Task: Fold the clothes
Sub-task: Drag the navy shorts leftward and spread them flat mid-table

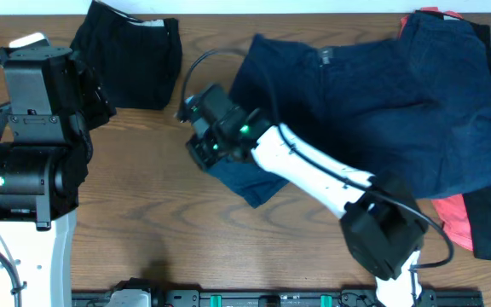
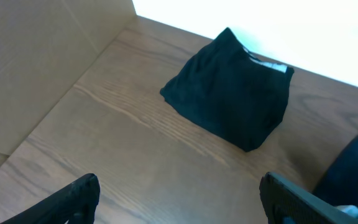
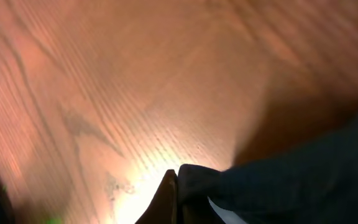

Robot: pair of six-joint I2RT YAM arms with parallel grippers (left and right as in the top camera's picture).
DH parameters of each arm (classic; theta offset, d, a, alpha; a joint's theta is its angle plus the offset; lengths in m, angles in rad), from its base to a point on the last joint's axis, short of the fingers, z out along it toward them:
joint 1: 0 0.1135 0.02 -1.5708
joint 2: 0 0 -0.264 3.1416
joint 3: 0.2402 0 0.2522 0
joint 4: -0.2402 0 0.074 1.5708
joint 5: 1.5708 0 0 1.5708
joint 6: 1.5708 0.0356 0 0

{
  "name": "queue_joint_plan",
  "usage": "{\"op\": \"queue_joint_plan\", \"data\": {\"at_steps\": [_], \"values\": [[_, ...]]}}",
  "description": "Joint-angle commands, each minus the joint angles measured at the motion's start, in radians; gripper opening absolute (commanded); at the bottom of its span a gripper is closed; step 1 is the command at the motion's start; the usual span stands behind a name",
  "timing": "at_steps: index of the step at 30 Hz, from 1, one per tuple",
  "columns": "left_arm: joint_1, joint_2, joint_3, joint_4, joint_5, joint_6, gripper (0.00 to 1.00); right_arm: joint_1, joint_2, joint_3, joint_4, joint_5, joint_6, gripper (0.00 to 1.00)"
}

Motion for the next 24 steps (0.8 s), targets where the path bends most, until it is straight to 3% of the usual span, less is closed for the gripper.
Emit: {"op": "queue_joint_plan", "data": {"at_steps": [1, 9, 17, 24], "values": [[0.004, 0.008, 0.008, -0.016, -0.013, 0.005, 0.84, -0.007, -0.004, 0.008, 0.019, 0.003, -0.019, 0.02], [0.004, 0.021, 0.008, -0.019, -0.013, 0.006, 0.84, -0.017, -0.004, 0.023, 0.016, -0.112, -0.020, 0.09], [0.004, 0.029, 0.008, -0.001, -0.014, 0.010, 0.85, 0.050, -0.004, 0.192, -0.165, -0.042, -0.084, 0.01], [0.029, 0.029, 0.008, 0.017, -0.047, 0.035, 0.85, 0.127, -0.004, 0.254, -0.161, -0.032, -0.092, 0.02]]}}
